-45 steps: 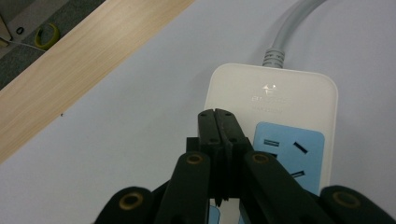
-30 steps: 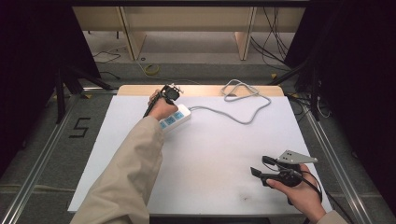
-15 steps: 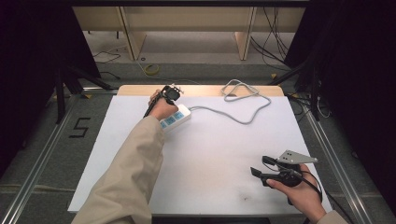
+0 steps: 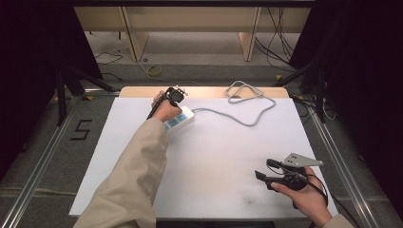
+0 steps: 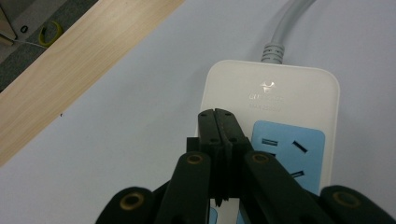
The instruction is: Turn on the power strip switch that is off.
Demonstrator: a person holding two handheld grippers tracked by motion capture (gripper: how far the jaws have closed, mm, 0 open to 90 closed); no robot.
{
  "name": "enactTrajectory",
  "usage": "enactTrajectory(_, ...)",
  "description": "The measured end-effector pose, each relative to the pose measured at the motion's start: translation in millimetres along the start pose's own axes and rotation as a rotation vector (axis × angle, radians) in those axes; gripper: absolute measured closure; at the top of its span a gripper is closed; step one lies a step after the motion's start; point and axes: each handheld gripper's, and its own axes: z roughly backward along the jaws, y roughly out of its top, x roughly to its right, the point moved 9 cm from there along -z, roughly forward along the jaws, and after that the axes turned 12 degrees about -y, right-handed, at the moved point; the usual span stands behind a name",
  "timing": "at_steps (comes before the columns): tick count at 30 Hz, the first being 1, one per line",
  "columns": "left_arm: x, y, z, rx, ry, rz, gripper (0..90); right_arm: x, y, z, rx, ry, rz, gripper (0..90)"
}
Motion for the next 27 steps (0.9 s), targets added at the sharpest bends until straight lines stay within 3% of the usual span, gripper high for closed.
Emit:
enactTrajectory(8, -0.3, -1.2, 0.1, -0.011, 0.000, -0.014, 90.0, -0.2, 0.1, 0.1, 0.001, 0.001, 0.003, 30.6)
enactTrajectory(22, -4.7, -6.2, 3.8, 0.019, 0.001, 0.031, 89.4, -0.1, -0.2, -0.3, -0.002, -0.001, 0.001, 30.6)
enactTrajectory(23, -5.7, -6.8, 4.5, 0.026, 0.006, 0.042, 89.0, -0.1, -0.1, -0.2, -0.002, -0.001, 0.001, 30.6)
enactTrajectory(24, -6.0, -7.4, 4.8, 0.031, 0.004, 0.053, 82.6, -0.2, 0.1, -0.2, -0.001, -0.001, 0.000, 30.6)
enactTrajectory(27, -5.7, -7.2, 7.2, 0.043, -0.002, 0.057, 80.1, -0.1, -0.1, -1.0, -0.003, -0.002, 0.000, 30.6)
